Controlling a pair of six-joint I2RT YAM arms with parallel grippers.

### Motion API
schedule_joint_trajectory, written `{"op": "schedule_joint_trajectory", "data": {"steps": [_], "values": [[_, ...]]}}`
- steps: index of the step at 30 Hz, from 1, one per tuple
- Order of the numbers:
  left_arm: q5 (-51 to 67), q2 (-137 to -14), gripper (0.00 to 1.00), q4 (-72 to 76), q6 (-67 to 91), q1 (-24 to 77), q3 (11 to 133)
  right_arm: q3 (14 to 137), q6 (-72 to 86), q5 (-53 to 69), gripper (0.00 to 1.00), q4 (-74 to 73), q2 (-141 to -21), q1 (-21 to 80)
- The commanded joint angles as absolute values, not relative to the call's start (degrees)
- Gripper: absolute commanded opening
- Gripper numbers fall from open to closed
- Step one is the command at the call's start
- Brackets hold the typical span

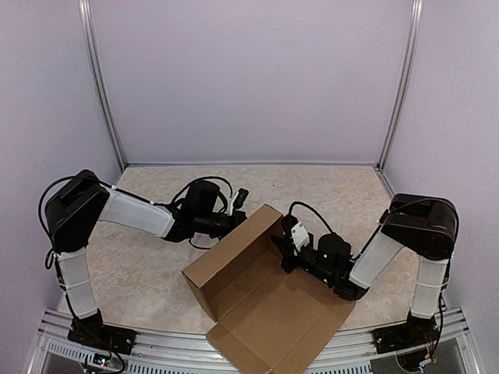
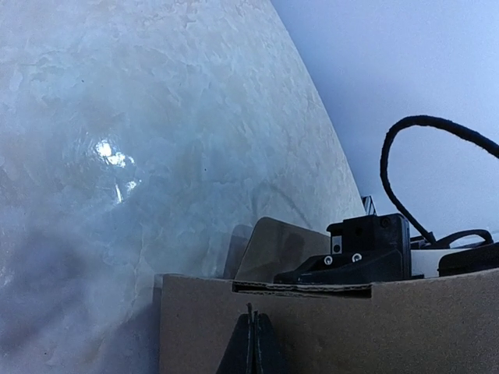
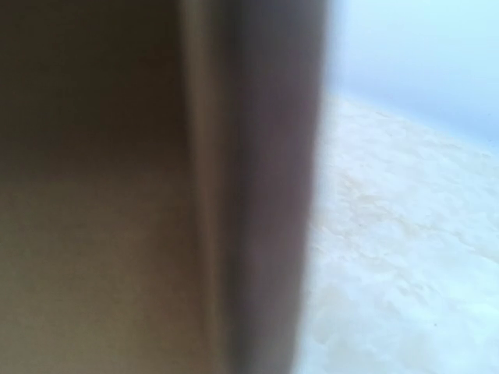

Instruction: Fold the paper box

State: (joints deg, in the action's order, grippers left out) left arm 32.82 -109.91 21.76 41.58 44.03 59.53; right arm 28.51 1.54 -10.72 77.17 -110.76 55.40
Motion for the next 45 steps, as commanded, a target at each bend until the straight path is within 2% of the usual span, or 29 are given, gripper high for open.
{"op": "schedule_joint_trajectory", "data": {"steps": [1, 45], "values": [[37.1, -112.2, 0.01, 27.8, 44.6, 45.4, 61.3, 30.9, 2.2, -9.6, 0.00, 90.4, -112.8, 56.2], [47.3, -119.2, 0.00, 46.2, 56.4, 51.4, 65.5, 33.0, 3.5, -9.6, 0.00, 91.6, -116.7, 56.3]]}}
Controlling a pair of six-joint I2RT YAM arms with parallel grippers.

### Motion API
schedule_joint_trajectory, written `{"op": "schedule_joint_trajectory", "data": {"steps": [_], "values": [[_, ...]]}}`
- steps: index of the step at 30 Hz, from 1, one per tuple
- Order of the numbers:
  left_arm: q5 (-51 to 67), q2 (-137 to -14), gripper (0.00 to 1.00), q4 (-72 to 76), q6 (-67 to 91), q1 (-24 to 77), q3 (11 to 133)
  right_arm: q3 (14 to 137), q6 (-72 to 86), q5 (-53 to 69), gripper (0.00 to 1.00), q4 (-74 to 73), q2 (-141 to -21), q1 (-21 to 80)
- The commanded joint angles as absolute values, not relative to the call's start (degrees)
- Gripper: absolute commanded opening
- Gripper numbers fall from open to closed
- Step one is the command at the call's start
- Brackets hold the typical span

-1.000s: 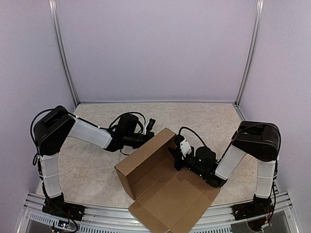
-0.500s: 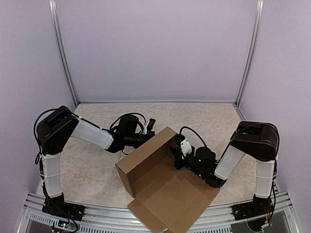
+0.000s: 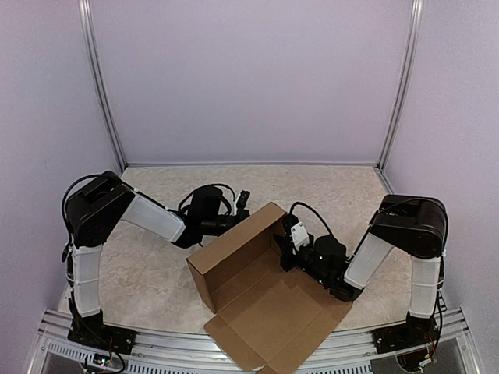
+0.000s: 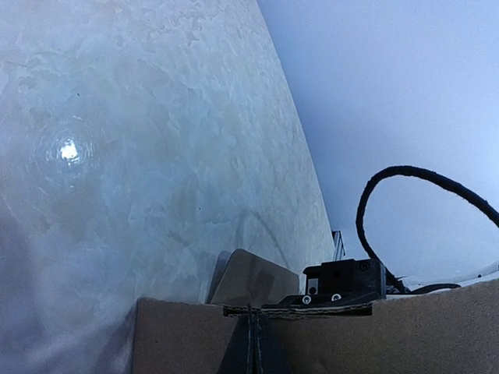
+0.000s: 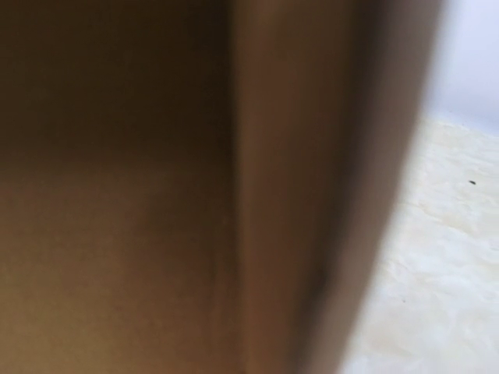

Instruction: Fold the paper box

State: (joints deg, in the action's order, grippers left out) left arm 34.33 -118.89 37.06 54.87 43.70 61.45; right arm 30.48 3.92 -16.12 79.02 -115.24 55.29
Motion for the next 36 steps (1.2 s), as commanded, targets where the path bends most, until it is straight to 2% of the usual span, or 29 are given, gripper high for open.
{"op": "schedule_joint_trajectory", "data": {"steps": [1, 15, 20, 26, 33, 36], "values": [[47.3, -119.3, 0.00, 46.0, 56.3, 51.6, 65.7, 33.0, 3.4, -9.7, 0.00, 91.7, -116.6, 56.3], [46.8, -118.7, 0.00, 37.9, 52.2, 51.8, 68.1, 31.6, 2.1, -10.2, 0.00, 91.7, -115.5, 56.3], [45.3, -115.6, 0.12, 36.1, 50.6, 48.1, 64.0, 30.3, 0.9, -10.4, 0.00, 91.5, -114.1, 56.3], [43.5, -110.1, 0.21, 31.7, 46.8, 42.3, 59.6, 29.1, 0.7, -9.7, 0.00, 89.0, -111.7, 56.3], [32.9, -100.6, 0.33, 10.9, 34.1, 39.1, 60.8, 29.3, -1.6, -8.1, 0.00, 84.1, -109.3, 56.3], [25.9, -96.4, 0.34, 0.9, 29.5, 38.3, 62.0, 30.5, -2.4, -7.1, 0.00, 79.9, -108.1, 56.0]]}}
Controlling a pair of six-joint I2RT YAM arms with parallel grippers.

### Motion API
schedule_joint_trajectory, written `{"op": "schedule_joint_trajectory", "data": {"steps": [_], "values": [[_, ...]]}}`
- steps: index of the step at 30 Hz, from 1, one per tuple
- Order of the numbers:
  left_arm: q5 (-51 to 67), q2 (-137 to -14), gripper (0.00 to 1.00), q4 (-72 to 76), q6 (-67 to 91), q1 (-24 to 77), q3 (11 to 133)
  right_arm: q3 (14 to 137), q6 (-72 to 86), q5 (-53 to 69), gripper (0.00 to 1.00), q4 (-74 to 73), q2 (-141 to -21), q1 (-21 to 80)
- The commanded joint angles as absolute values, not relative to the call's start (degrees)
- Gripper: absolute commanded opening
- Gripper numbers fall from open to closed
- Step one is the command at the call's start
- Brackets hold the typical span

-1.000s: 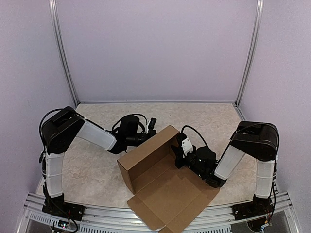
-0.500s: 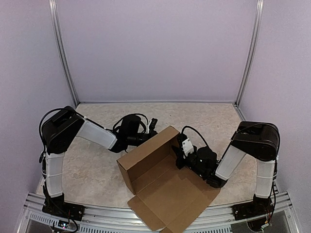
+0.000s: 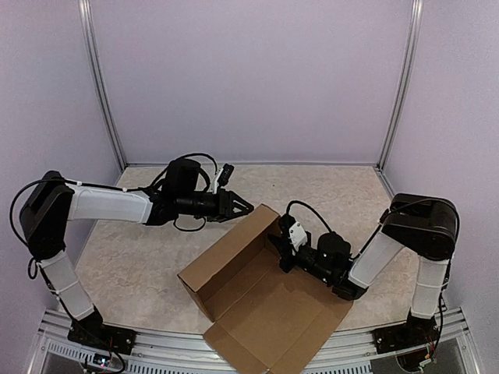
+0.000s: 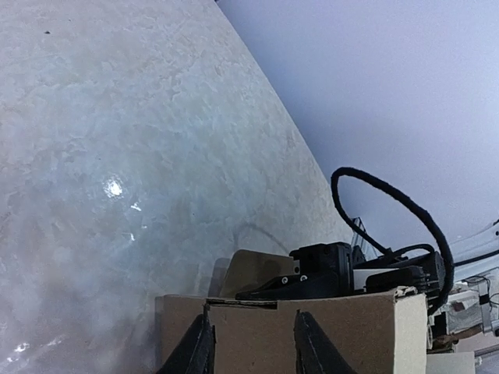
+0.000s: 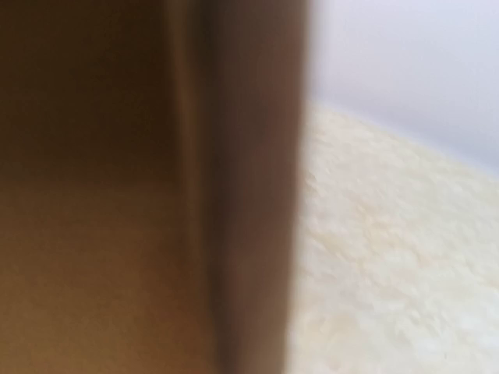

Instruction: Fold the paper box

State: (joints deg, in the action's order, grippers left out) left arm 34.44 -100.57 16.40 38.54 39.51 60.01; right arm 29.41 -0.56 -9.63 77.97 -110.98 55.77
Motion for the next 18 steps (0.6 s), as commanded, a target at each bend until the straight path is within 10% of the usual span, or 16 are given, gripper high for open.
{"op": "schedule_joint_trajectory", "data": {"steps": [1, 18], "values": [[23.6, -94.8, 0.34, -2.3, 28.3, 38.2, 62.4, 31.0, -2.5, -6.6, 0.00, 78.5, -107.9, 55.9], [8.3, -77.2, 0.37, -13.5, 22.7, 38.1, 57.0, 48.9, 1.2, 12.7, 0.00, 61.8, -115.6, 48.6]]}}
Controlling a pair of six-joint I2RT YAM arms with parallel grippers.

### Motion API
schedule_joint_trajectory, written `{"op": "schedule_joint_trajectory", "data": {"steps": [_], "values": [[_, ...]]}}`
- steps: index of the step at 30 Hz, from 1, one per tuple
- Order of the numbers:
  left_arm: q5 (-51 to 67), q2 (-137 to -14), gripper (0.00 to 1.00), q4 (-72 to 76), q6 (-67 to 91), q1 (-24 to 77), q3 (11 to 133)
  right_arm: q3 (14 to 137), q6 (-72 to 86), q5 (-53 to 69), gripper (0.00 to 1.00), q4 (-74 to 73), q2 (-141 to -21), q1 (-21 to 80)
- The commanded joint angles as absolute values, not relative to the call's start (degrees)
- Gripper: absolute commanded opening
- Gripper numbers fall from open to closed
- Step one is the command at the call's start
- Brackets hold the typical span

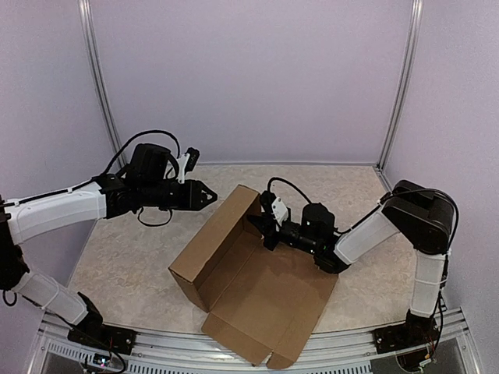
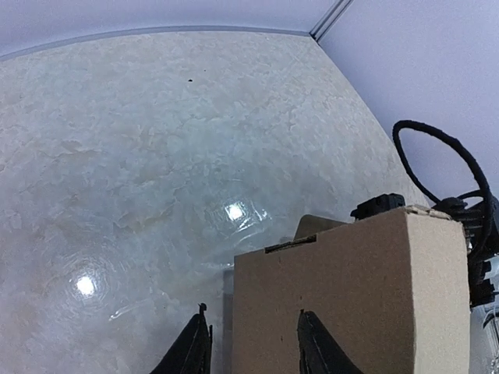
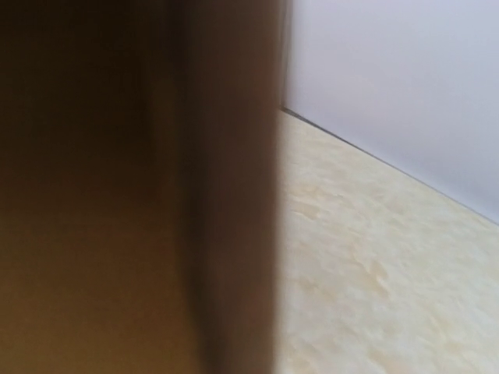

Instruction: Fold the paper box

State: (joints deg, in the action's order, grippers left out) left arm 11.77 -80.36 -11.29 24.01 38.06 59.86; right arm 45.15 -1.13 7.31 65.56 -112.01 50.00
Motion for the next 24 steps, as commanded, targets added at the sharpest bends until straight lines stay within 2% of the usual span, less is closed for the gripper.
{"op": "schedule_joint_trajectory", "data": {"steps": [1, 12, 16, 24], "values": [[7.8, -76.3, 0.37, -13.7, 22.6, 38.0, 56.5, 50.0, 1.7, 13.3, 0.00, 61.0, -116.3, 48.2], [5.4, -73.0, 0.39, -17.0, 20.5, 38.0, 57.3, 55.0, 2.5, 15.1, 0.00, 58.6, -121.2, 47.8], [4.4, -72.8, 0.40, -17.8, 19.9, 38.0, 57.9, 54.3, 2.0, 15.0, 0.07, 57.6, -120.8, 47.9], [4.1, -73.0, 0.40, -17.2, 21.3, 38.1, 58.0, 51.7, 2.3, 14.2, 0.28, 59.9, -119.5, 47.9]]}}
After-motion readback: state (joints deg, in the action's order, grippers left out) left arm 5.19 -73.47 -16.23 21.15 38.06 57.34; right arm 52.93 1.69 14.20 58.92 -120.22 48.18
